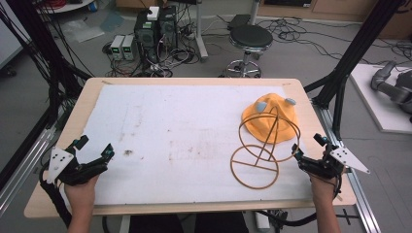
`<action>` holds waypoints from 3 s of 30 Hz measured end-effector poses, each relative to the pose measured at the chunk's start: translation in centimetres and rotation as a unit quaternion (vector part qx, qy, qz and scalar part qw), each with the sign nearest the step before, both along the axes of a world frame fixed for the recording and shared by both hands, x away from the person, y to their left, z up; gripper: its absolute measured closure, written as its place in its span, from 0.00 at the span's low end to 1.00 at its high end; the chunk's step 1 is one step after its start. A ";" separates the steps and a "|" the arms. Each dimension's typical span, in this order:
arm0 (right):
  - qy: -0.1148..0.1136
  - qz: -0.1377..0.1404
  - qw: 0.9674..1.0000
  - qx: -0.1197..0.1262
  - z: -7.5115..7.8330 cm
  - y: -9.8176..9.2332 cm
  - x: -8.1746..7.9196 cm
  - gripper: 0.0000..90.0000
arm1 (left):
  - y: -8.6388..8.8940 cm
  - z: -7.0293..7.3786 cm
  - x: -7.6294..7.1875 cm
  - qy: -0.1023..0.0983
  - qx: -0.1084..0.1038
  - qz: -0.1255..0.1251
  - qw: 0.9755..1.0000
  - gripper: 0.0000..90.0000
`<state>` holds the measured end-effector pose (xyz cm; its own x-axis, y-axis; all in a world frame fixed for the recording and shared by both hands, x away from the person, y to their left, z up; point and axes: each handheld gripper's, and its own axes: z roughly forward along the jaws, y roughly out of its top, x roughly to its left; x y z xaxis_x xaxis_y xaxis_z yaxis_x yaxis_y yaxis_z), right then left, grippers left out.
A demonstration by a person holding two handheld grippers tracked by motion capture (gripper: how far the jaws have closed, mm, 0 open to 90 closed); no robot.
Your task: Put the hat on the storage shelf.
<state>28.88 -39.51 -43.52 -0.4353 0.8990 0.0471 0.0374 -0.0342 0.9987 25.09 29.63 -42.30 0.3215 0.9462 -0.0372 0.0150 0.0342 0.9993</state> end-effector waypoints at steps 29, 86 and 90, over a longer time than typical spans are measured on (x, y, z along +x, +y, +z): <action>-0.008 -0.006 1.000 -0.015 0.8 -0.3 0.4 0.04 | -0.5 0.0 0.5 0.004 -0.010 -0.015 1.000 0.12; 0.083 0.011 0.992 -0.093 1.4 3.2 12.5 0.35 | -0.7 -0.8 -0.2 0.025 -0.021 -0.032 0.999 0.12; 0.092 0.006 0.991 -0.099 1.2 3.2 12.6 0.45 | -0.7 -0.8 -0.3 0.027 -0.019 -0.032 0.999 0.12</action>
<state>41.49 -36.33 -42.29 -0.4468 0.8932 -0.0505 0.2184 0.1637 0.9620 24.77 28.90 -43.13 0.3774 0.9216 -0.0909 0.0721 0.0686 0.9950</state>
